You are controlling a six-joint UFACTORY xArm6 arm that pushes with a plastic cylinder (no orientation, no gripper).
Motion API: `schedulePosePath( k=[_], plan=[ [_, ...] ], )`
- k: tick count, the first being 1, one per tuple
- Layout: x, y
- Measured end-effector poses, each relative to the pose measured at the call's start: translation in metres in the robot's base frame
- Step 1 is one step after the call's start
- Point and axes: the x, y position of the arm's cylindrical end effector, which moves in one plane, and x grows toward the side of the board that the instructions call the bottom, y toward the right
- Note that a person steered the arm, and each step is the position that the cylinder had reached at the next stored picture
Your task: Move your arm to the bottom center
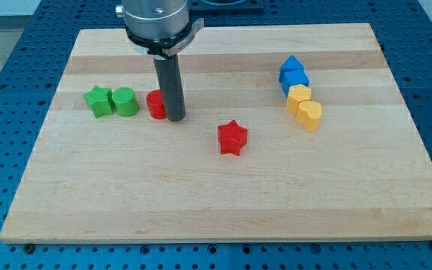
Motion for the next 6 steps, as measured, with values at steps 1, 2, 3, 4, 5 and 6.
schedulePosePath(
  k=[1,2,3,4,5,6],
  plan=[
    [0.000,-0.012],
    [0.000,-0.015],
    [0.000,-0.015],
    [0.026,-0.017],
    [0.066,-0.019],
    [0.103,0.008]
  ],
)
